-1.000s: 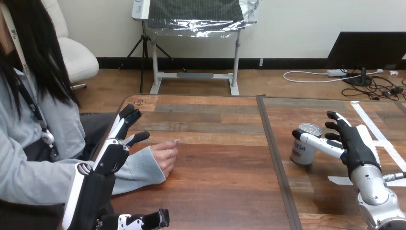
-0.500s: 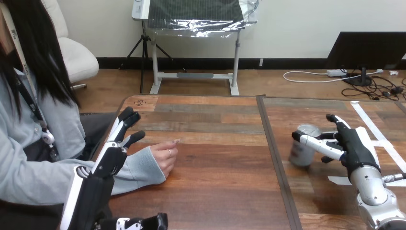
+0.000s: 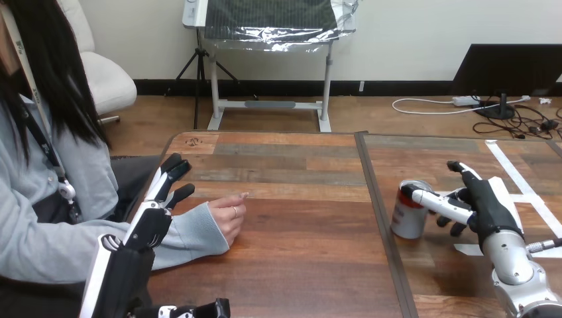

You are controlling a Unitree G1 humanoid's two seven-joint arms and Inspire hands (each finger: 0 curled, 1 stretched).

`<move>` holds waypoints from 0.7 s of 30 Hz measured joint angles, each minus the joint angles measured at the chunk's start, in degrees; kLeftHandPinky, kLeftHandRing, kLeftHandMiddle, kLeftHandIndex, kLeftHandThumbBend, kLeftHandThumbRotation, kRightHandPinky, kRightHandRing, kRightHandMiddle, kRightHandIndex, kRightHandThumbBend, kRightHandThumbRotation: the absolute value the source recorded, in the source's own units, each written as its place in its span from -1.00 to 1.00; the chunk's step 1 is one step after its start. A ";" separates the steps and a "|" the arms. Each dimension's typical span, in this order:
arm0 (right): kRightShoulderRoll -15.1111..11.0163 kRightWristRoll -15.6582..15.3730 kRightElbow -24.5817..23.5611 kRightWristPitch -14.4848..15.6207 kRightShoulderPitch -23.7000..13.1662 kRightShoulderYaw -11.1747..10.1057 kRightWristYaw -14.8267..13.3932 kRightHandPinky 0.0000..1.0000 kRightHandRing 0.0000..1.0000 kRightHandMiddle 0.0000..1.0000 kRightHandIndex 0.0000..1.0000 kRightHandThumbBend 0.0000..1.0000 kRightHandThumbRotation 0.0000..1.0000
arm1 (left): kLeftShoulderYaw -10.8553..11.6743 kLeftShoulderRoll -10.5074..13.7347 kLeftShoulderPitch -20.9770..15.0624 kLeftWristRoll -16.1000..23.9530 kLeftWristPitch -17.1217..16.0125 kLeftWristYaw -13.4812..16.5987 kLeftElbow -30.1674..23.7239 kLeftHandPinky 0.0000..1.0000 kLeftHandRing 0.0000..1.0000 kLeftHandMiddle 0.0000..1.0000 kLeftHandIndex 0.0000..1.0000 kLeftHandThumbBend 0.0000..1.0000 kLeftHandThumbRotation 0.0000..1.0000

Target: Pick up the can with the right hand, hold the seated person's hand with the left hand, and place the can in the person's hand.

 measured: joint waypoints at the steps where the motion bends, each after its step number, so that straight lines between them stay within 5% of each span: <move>1: 0.02 -0.06 0.00 0.04 0.00 0.00 -0.06 -0.64 -0.52 -0.21 0.87 1.00 0.00 | -0.12 0.03 0.01 -0.17 0.00 -0.04 -0.02 0.77 0.94 0.95 0.84 1.00 0.03; 6: 0.08 -0.27 0.00 0.30 0.00 0.02 -0.17 -0.53 -0.32 0.02 0.87 1.00 0.01 | -0.39 0.17 0.02 -0.33 0.02 -0.29 -0.09 0.76 0.94 0.95 0.84 1.00 0.06; 12: 0.09 -0.26 0.00 0.47 0.00 -0.02 -0.17 -0.07 0.24 0.50 0.88 1.00 -0.01 | -0.53 0.19 0.03 -0.33 0.04 -0.39 -0.18 0.74 0.93 0.95 0.84 1.00 0.06; 21: 0.53 -0.69 0.05 1.29 0.00 0.17 -0.18 -0.02 0.24 0.40 0.87 1.00 0.02 | -0.54 0.22 0.35 -0.35 0.40 -0.39 -0.82 0.73 0.93 0.95 0.84 1.00 0.05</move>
